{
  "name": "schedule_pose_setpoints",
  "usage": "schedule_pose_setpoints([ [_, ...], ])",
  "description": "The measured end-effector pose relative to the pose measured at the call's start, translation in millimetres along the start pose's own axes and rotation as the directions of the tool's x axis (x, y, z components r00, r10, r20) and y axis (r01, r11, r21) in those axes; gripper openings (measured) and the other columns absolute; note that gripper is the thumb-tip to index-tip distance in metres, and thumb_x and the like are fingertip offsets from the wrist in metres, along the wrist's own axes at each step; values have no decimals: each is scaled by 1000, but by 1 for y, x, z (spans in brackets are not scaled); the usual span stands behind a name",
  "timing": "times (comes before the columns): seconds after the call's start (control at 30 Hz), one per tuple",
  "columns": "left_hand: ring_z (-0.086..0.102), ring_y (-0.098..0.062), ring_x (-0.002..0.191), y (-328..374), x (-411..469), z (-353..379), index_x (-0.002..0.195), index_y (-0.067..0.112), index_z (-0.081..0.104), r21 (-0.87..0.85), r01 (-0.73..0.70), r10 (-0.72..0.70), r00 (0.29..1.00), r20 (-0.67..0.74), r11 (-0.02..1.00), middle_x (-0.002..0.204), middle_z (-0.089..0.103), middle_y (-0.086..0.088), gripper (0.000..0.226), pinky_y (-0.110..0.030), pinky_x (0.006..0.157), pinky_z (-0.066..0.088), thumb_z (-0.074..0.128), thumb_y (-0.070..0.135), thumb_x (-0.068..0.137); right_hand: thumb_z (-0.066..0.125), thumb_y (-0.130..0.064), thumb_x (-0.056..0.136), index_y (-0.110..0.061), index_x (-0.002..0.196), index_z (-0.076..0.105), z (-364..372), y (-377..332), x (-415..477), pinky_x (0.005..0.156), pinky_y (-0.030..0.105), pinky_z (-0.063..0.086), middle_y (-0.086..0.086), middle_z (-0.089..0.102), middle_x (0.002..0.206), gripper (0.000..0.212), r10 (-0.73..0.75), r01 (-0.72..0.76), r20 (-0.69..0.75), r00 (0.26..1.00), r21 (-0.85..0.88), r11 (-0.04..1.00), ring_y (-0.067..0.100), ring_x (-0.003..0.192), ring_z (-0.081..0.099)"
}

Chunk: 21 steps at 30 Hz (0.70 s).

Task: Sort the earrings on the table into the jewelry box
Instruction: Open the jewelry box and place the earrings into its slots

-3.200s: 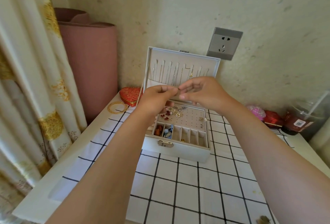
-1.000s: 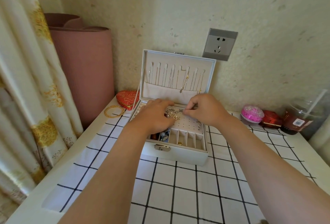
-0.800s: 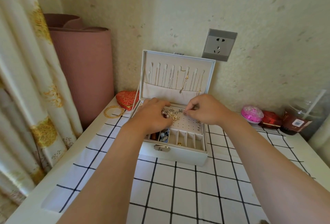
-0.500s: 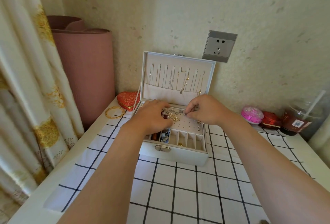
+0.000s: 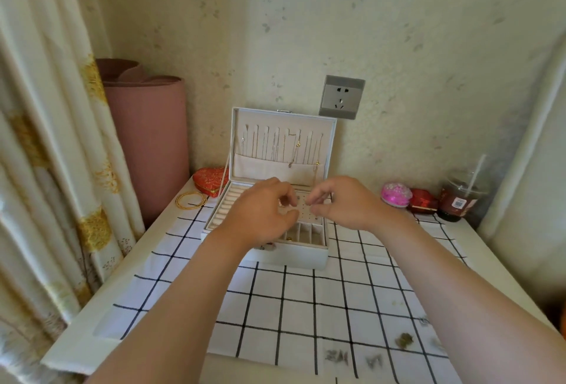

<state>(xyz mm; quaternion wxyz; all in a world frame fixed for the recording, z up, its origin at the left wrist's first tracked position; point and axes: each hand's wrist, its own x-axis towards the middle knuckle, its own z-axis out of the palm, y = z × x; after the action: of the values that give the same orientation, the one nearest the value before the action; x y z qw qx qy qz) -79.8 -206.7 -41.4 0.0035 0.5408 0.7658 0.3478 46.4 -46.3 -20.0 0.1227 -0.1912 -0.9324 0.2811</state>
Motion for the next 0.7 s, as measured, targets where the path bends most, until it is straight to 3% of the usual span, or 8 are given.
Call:
schedule_pose_setpoints([
  [0.07, 57, -6, 78, 14, -12, -3, 87, 32, 62, -85, 34, -27, 996, 87, 996, 84, 60, 14, 8, -29, 71, 52, 68, 31, 81, 77, -22, 83, -34, 86, 75, 1, -3, -23, 68, 11, 40, -17, 70, 88, 12, 28, -27, 48, 998, -12, 1000, -8, 82, 62],
  [0.17, 60, -3, 77, 31, -30, -3, 84, 35, 63, -10, -4, 7, 972, 233, 1000, 82, 65, 15, 6, -33, 76, 54, 66, 37, 80, 77, -25, 81, -35, 84, 76, 1, -3, -58, 70, 14, 41, -17, 69, 86, 10, 78, -65, 150, 986, -87, 994, -2, 84, 63],
  [0.37, 61, -3, 86, 59, -72, 16, 100, 32, 70, 89, -33, -27, 799, 600, 995, 95, 66, 15, 23, -26, 78, 52, 70, 44, 81, 77, -27, 83, -31, 94, 77, 5, -7, -121, 76, 18, 47, -15, 69, 94, 12, 192, -116, 411, 891, -203, 972, 2, 90, 63],
  [0.53, 59, 0, 81, 67, -92, 37, 105, 33, 69, 59, -38, -13, 729, 685, 998, 93, 66, 16, 31, -22, 73, 49, 73, 49, 79, 84, -23, 75, -29, 93, 78, 7, -11, -146, 61, 14, 43, -19, 65, 77, 21, 244, -123, 509, 825, -259, 958, -2, 71, 59],
  [0.63, 59, 2, 76, 66, -95, 41, 98, 32, 71, 45, -46, 2, 723, 691, 998, 90, 67, 17, 23, -19, 70, 48, 75, 42, 78, 86, -25, 73, -27, 92, 77, 13, -17, -151, 70, 25, 55, -15, 71, 76, 21, 249, -126, 530, 810, -257, 958, 3, 73, 65],
  [0.7, 63, -2, 77, 65, -95, 43, 89, 32, 74, 34, -18, -10, 724, 690, 999, 87, 69, 17, 14, -26, 75, 55, 76, 38, 76, 85, -27, 74, -25, 91, 76, 19, -20, -154, 75, 30, 58, -8, 76, 79, 19, 242, -142, 528, 814, -224, 964, 8, 74, 71],
])
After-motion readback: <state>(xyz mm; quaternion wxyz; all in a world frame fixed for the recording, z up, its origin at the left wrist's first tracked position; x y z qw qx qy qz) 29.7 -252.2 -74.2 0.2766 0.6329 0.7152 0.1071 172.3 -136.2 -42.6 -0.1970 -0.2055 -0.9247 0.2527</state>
